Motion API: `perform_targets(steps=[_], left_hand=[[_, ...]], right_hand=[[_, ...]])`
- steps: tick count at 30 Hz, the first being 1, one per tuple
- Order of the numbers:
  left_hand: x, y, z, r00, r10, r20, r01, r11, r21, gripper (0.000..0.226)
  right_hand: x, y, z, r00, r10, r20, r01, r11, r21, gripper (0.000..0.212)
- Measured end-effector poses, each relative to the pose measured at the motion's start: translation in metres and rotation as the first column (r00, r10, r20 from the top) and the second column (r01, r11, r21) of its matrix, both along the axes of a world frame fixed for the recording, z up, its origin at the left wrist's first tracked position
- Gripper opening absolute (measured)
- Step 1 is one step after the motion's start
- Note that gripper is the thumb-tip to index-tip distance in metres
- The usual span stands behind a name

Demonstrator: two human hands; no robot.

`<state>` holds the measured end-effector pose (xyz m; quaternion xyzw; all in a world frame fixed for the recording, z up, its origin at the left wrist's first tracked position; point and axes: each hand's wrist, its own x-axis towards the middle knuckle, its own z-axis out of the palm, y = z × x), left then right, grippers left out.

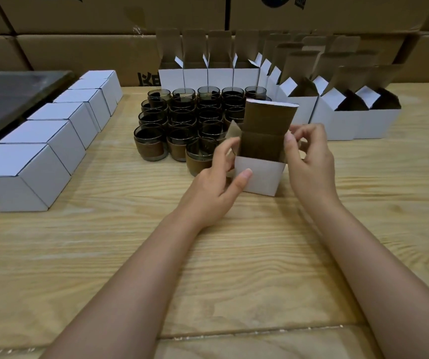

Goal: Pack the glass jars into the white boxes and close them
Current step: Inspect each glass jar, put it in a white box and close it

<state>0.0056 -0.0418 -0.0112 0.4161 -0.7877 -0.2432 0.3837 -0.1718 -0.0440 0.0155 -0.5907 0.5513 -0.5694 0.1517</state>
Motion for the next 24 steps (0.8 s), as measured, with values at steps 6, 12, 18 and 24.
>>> perform_targets(steps=[6, 12, 18, 24], left_hand=[[-0.008, -0.002, -0.001, 0.976, 0.069, -0.208, -0.06, 0.997, 0.048, 0.021], [-0.011, -0.002, 0.004, 0.948, 0.07, -0.311, -0.052, 0.997, 0.064, 0.013], [-0.019, 0.0, 0.008, 0.867, 0.046, -0.495, 0.028, 0.989, 0.142, 0.004], [-0.02, 0.002, 0.01, 0.792, -0.033, -0.609, 0.274, 0.911, 0.307, 0.051]], right_hand=[[-0.02, -0.001, 0.004, 0.975, 0.127, 0.183, -0.148, 0.984, 0.104, 0.045], [-0.03, -0.006, 0.003, 0.85, 0.192, 0.491, -0.317, 0.93, 0.185, 0.067], [-0.033, -0.006, 0.0, 0.793, 0.199, 0.576, -0.376, 0.904, 0.205, 0.066], [-0.031, -0.003, -0.001, 0.759, 0.289, 0.584, -0.474, 0.859, 0.191, 0.066]])
